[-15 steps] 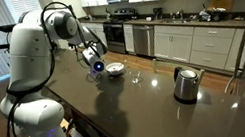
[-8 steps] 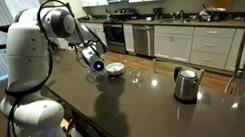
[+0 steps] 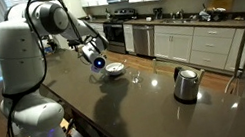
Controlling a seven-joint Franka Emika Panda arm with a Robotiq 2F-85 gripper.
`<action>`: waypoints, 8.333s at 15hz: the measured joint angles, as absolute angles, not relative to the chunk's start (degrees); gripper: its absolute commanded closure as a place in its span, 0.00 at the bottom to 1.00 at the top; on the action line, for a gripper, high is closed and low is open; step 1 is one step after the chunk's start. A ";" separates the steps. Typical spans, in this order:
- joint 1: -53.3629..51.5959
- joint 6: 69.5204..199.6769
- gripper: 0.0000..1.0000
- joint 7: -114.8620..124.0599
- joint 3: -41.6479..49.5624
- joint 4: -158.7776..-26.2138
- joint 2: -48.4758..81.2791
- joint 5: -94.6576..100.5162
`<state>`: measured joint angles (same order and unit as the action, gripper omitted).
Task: Move the objects from the two cups into the bowl
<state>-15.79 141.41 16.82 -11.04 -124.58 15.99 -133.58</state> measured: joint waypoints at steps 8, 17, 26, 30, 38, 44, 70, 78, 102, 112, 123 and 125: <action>-15.78 143.45 0.94 12.98 -9.09 -124.75 15.24 -133.60; -15.55 147.27 0.94 7.51 -6.19 -123.66 14.72 -135.65; -17.02 154.72 0.94 -7.38 -5.73 -123.28 15.15 -141.89; -20.34 159.22 0.94 -15.60 -5.60 -122.49 15.15 -144.99; -25.66 163.59 0.85 -25.06 -1.36 -119.77 15.15 -148.94; -25.74 163.59 0.85 -25.07 -1.13 -119.70 15.16 -148.94; -55.20 173.80 0.94 -44.50 29.11 -112.68 19.97 -148.80; -76.35 173.80 0.94 -42.38 50.66 -111.99 30.26 -148.81; -86.79 173.99 0.94 -38.62 60.05 -112.80 35.20 -142.06; -92.74 174.08 0.94 -34.23 65.91 -114.89 35.43 -137.30; -92.63 174.03 0.94 -27.76 62.07 -118.60 36.27 -132.09; -92.68 174.03 0.94 -27.76 62.42 -118.21 36.22 -132.09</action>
